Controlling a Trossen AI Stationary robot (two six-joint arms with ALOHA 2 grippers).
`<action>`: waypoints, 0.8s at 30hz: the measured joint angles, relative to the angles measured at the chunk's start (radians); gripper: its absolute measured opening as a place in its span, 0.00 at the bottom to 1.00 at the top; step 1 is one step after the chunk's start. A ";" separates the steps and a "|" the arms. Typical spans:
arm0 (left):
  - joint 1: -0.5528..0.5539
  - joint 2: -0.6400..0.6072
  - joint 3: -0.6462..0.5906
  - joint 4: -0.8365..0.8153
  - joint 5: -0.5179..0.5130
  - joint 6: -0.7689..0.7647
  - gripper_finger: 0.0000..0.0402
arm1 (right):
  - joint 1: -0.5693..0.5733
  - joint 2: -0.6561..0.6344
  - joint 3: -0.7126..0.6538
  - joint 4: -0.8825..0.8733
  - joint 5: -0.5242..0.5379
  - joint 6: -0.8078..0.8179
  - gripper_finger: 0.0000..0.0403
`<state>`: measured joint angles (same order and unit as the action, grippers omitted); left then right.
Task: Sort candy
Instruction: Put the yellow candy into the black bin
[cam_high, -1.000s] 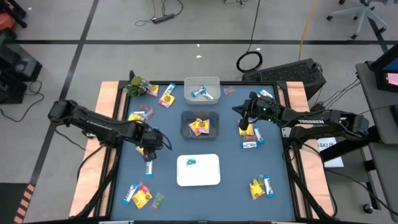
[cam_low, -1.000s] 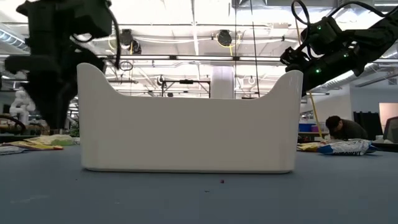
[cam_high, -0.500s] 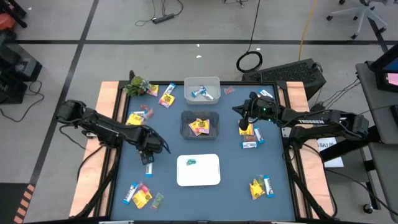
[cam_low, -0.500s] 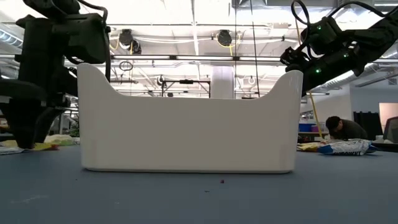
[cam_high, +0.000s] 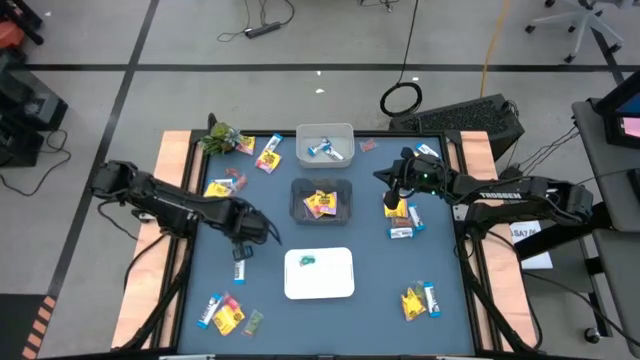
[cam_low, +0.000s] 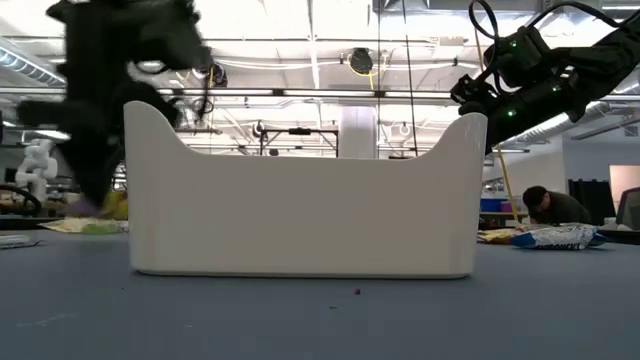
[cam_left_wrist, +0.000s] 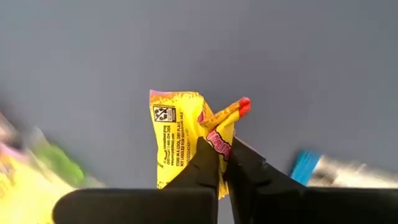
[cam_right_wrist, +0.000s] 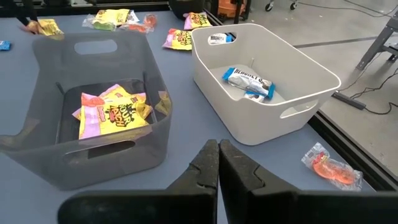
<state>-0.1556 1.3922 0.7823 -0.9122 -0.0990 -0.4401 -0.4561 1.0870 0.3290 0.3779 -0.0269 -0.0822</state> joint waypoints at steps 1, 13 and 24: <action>0.012 0.000 0.024 0.013 -0.011 0.010 0.05 | 0.000 0.000 0.000 0.000 0.000 0.000 0.00; 0.226 0.067 0.283 0.266 -0.048 0.372 0.04 | 0.000 0.000 0.000 0.002 0.000 0.014 0.00; 0.352 0.393 0.490 0.349 0.042 0.611 0.04 | 0.000 0.000 0.000 0.009 0.000 0.012 0.00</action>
<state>0.1961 1.7850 1.2720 -0.5629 -0.0566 0.1713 -0.4564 1.0870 0.3290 0.3869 -0.0272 -0.0701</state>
